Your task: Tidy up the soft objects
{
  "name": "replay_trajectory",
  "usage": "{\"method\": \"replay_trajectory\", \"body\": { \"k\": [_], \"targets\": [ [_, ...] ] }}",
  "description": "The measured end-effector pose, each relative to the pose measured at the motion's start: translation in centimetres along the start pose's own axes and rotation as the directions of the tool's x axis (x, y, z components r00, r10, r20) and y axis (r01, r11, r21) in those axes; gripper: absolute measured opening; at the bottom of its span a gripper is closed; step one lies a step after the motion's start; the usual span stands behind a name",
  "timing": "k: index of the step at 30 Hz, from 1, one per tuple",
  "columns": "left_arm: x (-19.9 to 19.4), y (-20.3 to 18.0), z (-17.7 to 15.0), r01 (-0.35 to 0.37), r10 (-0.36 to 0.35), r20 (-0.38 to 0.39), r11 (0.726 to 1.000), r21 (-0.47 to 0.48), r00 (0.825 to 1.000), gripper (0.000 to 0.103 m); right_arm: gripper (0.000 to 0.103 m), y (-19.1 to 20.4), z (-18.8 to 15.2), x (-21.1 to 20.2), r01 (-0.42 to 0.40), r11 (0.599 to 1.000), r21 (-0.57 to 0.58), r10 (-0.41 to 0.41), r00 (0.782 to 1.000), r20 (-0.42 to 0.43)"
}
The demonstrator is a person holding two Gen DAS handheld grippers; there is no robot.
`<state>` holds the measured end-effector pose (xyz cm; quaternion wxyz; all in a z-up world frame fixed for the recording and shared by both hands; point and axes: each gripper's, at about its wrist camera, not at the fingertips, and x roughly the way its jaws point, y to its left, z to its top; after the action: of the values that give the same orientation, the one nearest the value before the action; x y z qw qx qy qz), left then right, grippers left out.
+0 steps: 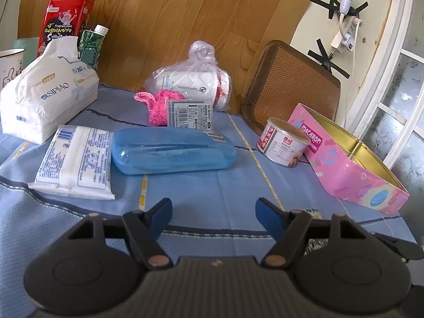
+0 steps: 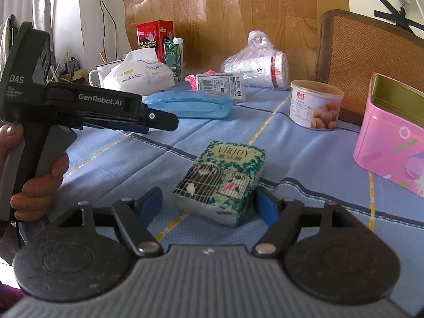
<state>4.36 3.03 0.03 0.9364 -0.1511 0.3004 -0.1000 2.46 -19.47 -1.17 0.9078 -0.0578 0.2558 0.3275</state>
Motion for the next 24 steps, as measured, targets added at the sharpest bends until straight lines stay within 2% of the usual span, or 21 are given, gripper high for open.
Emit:
{"method": "replay_trajectory", "body": {
  "k": [15, 20, 24],
  "targets": [
    [-0.1, 0.0, -0.1, 0.027, -0.027, -0.001, 1.000, -0.004, 1.000, 0.071, 0.078, 0.1, -0.1, -0.1, 0.006, 1.000, -0.010, -0.006, 1.000, 0.002],
    [-0.5, 0.0, -0.3, 0.080, -0.081, -0.018, 0.996, -0.027, 0.997, 0.071, 0.078, 0.1, -0.2, -0.1, 0.005, 1.000, -0.009, -0.005, 1.000, 0.004],
    [-0.7, -0.7, -1.2, 0.172, -0.177, -0.058, 0.981, -0.085, 0.982, 0.070, 0.078, 0.1, -0.2, -0.1, 0.002, 1.000, -0.006, -0.002, 1.000, 0.004]
  ]
}}
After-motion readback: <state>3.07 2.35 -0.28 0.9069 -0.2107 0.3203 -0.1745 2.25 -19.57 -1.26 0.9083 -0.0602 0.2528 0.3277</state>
